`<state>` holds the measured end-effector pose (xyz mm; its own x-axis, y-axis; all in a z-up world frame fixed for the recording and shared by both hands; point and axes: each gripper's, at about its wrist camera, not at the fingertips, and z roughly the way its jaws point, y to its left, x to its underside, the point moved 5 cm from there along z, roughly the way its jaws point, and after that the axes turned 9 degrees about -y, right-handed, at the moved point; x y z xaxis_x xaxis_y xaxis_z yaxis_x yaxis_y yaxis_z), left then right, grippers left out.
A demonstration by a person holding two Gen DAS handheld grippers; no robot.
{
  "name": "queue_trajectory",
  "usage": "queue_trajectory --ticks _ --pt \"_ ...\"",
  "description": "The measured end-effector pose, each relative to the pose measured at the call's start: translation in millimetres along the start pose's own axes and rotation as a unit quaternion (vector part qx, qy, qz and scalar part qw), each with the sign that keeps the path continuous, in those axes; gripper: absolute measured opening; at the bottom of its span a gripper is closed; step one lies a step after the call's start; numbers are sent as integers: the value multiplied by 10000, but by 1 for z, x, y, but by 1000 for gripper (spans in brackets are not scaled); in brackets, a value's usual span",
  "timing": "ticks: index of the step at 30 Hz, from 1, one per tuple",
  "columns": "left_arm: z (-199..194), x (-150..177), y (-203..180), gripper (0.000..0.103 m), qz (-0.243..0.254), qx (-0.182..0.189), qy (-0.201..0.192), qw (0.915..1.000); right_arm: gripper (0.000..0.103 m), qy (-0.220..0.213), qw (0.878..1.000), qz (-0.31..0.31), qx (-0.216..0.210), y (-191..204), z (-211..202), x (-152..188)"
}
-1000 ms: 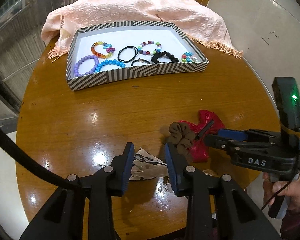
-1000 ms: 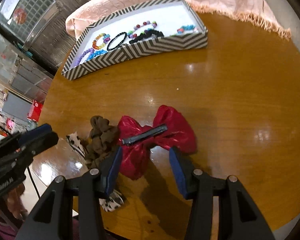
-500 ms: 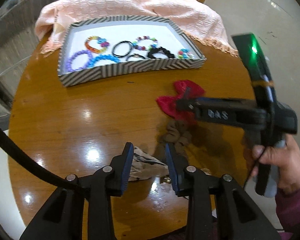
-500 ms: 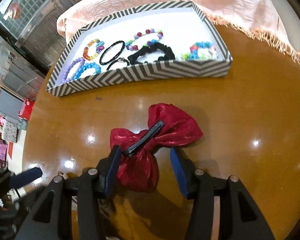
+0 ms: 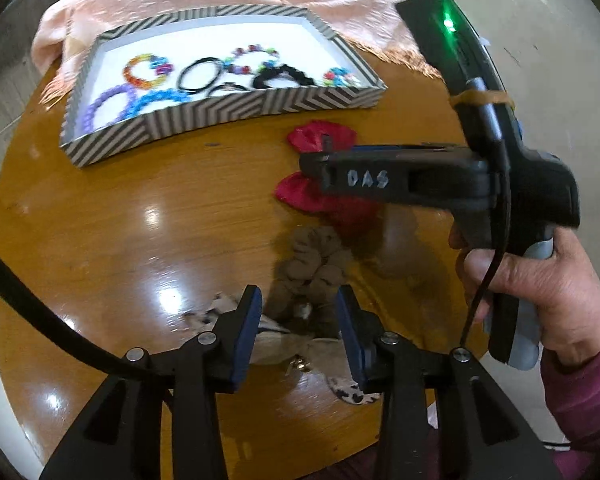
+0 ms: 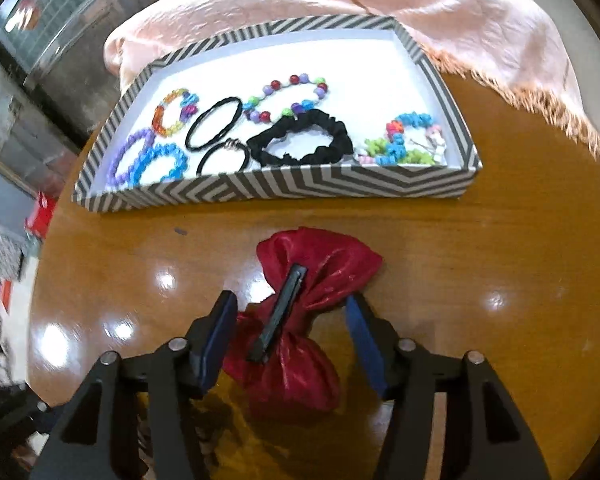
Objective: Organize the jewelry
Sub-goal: 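Grasp the red satin bow at its center with the right tool and lift, then grasp the brown scrunchie with the left tool while the right tool holds the red bow, then carry both items into the striped tray and open both tools to release them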
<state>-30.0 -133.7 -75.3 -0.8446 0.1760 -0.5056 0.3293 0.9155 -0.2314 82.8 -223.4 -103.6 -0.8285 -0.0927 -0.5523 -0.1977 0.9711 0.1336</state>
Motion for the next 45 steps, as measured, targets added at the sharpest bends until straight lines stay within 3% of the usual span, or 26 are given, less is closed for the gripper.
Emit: queue_trajectory --ticks 5,9,11,12,16,29,45 --pt "19 -2 -15 37 208 46 197 9996 29 -3 9999 -28 -125 -12 -6 4" --pt "36 -1 -9 37 6 -86 426 9991 21 -53 9997 94 -209 -27 -16 11" --pt "35 -4 -5 28 -148 -55 350 9993 18 -176 9991 223 -303 -33 -24 11" --pt "36 -5 -3 22 -166 -66 364 9992 18 -235 9987 281 -359 -36 -28 11" --pt "28 -11 2 11 -212 23 230 9995 17 -392 9980 252 -418 -34 -42 7" --pt "-18 -57 21 10 -295 -209 -443 9984 17 -837 9936 129 -752 -17 -77 -23" --pt "-30 -134 58 10 -426 -778 -964 9914 17 -1066 9914 154 -740 -24 -77 -77"
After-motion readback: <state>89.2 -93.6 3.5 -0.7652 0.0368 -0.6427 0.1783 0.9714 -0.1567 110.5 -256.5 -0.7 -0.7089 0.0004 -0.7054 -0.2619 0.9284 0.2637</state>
